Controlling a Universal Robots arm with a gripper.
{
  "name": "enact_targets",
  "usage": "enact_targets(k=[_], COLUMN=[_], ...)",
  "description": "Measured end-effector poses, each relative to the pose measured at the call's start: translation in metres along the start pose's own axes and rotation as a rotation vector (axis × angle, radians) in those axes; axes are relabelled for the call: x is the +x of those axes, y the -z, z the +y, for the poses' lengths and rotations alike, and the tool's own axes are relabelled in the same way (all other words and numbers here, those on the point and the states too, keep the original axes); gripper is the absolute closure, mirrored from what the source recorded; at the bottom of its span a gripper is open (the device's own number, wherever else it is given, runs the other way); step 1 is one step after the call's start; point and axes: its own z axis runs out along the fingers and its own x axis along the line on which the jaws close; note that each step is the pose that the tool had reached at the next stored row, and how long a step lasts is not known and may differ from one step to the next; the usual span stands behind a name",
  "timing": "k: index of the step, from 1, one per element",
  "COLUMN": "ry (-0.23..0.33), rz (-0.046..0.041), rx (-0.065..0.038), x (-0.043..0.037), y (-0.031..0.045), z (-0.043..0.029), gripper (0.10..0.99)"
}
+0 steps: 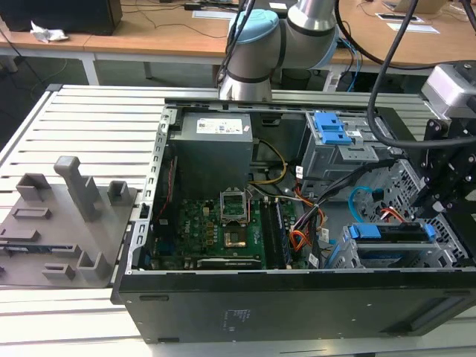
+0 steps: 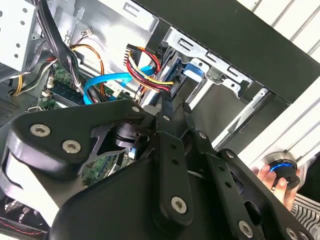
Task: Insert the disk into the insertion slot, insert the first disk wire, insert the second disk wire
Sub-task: 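Insert the first disk wire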
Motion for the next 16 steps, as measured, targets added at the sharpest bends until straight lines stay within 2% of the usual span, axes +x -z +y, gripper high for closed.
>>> enact_targets(k=[2, 3, 4, 5, 9, 12, 16], ry=[0.000, 0.000, 0.000, 0.000, 0.000, 0.000, -0.001], rz=[0.0000, 0.0000, 0.0001, 0.0000, 0.0004, 0.0004, 0.0002], rx=[0.000, 0.000, 0.000, 0.000, 0.000, 0.000, 0.000], x=[0.0000, 0.0000, 0.0000, 0.0000, 0.0001, 0.0003, 0.0007], y=[0.0000, 0.0001, 0.0001, 0.0001, -0.0010, -0.0075, -0.0100], z=[0.0000, 0.0000, 0.0000, 0.0000, 0.0022, 0.0069, 0.0215], gripper=[0.851, 0.933, 0.933, 0.980, 0.980, 0.980, 0.980])
